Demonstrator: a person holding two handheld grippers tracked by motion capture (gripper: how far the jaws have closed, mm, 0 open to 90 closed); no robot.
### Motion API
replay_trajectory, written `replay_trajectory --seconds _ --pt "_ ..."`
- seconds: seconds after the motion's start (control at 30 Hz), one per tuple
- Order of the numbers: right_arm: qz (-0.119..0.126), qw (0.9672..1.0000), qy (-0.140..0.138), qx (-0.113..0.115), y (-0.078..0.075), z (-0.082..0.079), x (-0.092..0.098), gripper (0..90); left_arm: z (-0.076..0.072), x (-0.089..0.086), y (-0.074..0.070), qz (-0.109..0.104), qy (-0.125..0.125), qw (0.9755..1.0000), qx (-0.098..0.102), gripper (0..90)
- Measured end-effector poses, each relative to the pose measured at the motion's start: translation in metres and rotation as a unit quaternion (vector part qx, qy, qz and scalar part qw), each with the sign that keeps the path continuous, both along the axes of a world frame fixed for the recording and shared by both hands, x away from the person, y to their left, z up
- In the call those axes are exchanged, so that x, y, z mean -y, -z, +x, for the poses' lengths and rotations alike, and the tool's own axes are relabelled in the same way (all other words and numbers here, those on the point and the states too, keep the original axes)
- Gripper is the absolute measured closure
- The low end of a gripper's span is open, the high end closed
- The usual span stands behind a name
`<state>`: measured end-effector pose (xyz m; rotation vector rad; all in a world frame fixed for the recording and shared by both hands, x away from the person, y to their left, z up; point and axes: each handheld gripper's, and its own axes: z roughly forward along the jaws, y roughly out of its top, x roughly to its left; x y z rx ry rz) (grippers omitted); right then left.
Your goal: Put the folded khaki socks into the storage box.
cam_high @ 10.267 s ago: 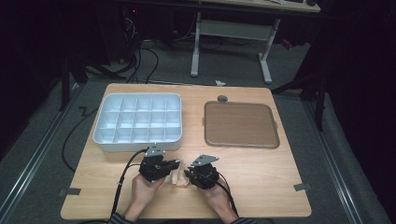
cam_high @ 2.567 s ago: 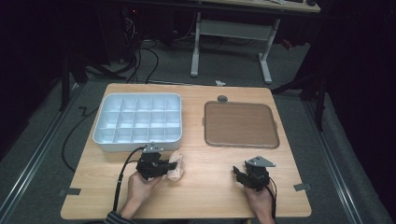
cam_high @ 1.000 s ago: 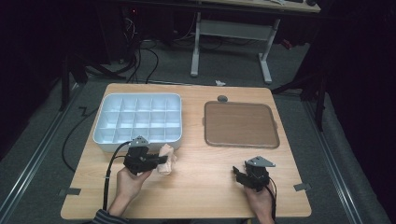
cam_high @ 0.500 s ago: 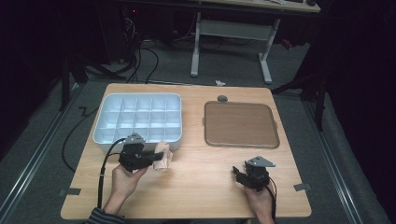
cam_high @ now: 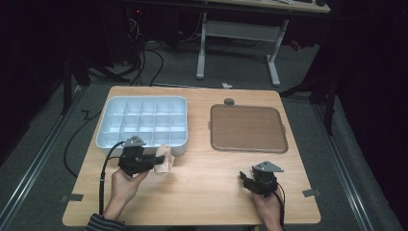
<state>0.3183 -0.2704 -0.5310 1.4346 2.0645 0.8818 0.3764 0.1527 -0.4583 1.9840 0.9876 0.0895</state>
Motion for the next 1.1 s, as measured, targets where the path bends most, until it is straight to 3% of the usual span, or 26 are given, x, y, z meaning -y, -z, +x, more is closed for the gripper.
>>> replay_trajectory --seconds 0.77,1.1 --pt "0.0 1.0 0.0 0.0 0.0 0.0 0.0 42.6 0.007 -0.019 -0.019 -0.003 -0.018 0.9997 0.014 77.6" --pt "0.0 1.0 0.0 0.0 0.0 0.0 0.0 42.6 0.012 -0.026 -0.021 -0.004 -0.026 0.9996 0.013 77.6"
